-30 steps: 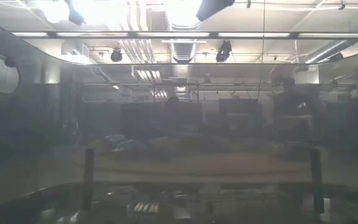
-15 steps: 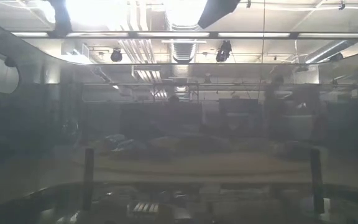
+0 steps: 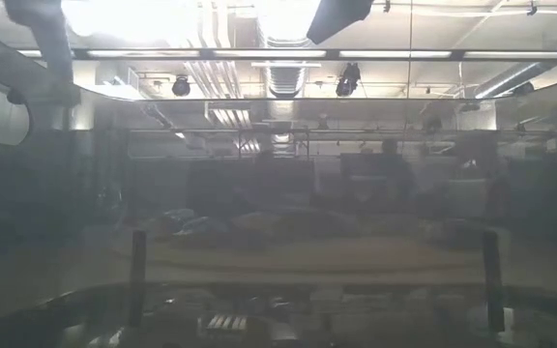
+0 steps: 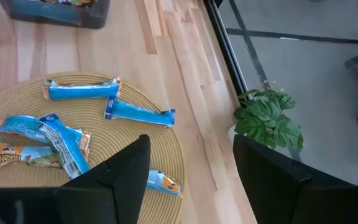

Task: Pick and place Granola Bars by type
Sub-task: Put the red granola bar into the top left bin

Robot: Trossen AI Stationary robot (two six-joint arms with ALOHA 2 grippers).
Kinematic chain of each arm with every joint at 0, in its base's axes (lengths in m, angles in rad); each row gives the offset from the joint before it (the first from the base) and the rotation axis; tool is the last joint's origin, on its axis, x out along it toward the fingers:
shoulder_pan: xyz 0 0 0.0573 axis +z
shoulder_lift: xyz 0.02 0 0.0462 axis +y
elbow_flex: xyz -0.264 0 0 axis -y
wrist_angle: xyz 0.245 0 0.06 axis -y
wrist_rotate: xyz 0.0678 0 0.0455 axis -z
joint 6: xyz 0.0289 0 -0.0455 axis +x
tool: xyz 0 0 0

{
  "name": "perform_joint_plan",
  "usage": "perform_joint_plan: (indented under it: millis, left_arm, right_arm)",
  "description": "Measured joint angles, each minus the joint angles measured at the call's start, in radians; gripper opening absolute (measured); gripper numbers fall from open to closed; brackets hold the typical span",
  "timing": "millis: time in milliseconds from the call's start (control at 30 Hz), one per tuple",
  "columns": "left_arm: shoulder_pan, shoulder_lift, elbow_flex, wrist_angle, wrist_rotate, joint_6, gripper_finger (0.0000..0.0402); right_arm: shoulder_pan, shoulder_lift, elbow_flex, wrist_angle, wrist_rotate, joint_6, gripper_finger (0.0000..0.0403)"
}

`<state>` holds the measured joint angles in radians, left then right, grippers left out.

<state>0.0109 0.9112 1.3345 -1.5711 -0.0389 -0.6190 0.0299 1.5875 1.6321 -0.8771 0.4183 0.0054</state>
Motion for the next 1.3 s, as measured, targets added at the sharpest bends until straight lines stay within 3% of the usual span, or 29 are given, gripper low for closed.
perform_joint_plan:
  millis: [167, 500, 733, 967, 1300]
  left_arm:
    - [0.0, -0.066, -0.044, 0.0, -0.13, -0.156, 0.0041]
    - [-0.004, -0.103, -0.119, 0.0, -0.157, -0.252, 0.0041]
    - [-0.051, -0.114, -0.12, 0.098, -0.203, -0.279, 0.0041]
    - [-0.16, -0.113, -0.129, 0.111, -0.273, -0.355, 0.0041]
    - [-0.409, -0.144, -0.129, 0.224, -0.552, -0.324, 0.0041]
  right_arm:
    - [0.0, 0.0, 0.0, 0.001, 0.0, 0.021, 0.022]
    - [0.0, 0.0, 0.0, 0.008, 0.001, 0.045, 0.0219]
    - [-0.001, 0.0, 0.0, 0.031, 0.001, 0.044, 0.0219]
    - [-0.002, 0.0, 0.0, 0.031, 0.002, 0.044, 0.0219]
    - [-0.008, 0.0, 0.0, 0.031, 0.003, 0.039, 0.0219]
